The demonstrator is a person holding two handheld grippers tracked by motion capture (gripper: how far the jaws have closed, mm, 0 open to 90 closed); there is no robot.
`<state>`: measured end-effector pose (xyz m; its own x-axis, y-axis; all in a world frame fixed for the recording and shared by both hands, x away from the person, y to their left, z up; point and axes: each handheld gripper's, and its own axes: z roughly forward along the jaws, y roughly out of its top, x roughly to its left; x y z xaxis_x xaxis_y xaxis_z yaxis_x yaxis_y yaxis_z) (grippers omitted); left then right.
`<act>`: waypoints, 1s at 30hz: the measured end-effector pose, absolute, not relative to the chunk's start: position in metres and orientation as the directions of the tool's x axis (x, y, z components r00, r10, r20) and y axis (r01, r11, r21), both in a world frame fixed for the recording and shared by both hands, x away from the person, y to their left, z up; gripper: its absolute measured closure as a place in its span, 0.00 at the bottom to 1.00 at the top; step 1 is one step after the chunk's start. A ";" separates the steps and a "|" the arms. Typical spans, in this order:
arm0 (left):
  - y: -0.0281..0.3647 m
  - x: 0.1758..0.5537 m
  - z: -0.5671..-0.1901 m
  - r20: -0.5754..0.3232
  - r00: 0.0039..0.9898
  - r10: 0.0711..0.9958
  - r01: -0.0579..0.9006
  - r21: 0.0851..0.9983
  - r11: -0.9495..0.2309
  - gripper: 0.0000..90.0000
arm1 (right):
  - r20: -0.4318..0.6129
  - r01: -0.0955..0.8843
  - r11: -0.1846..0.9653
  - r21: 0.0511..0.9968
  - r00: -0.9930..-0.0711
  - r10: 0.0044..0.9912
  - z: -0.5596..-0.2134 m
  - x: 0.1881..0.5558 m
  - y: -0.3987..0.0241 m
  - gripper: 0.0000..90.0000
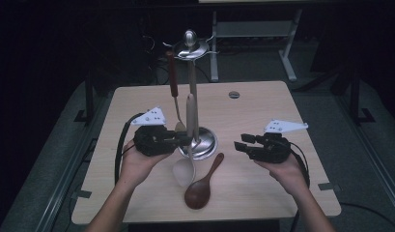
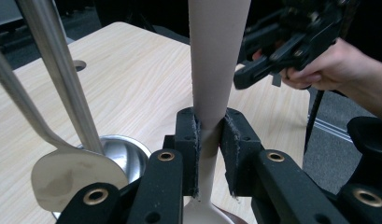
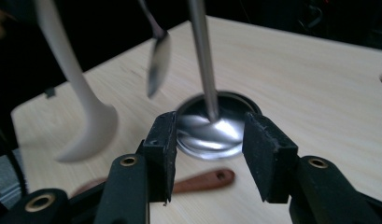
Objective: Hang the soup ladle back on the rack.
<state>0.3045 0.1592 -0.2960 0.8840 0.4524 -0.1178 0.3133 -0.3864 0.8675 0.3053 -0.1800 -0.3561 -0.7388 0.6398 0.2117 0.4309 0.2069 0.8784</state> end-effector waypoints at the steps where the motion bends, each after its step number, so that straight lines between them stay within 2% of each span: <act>1: 0.158 0.304 -0.297 -0.119 0.882 0.456 0.316 0.867 -0.385 0.86 | 0.214 0.425 0.203 0.882 -0.745 0.631 -0.353 0.305 -0.178 0.62; 12: 0.152 0.303 -0.300 -0.103 0.870 0.482 0.314 0.870 -0.380 0.86 | 0.209 0.331 0.158 0.930 -0.833 0.513 -0.307 0.304 -0.141 0.66; 23: 0.150 0.301 -0.301 -0.103 0.866 0.489 0.317 0.870 -0.378 0.86 | 0.193 0.287 0.157 0.945 -0.877 0.439 -0.290 0.303 -0.102 0.65; 30: 0.148 0.299 -0.300 -0.094 0.860 0.501 0.312 0.874 -0.373 0.86 | 0.178 0.273 0.161 0.948 -0.878 0.444 -0.286 0.304 -0.086 0.67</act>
<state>0.2986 0.1485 -0.3001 0.8603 0.5012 -0.0935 0.3123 -0.3730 0.8737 0.3041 -0.0858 -0.2860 -0.8781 0.4443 0.1776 0.2734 0.1614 0.9483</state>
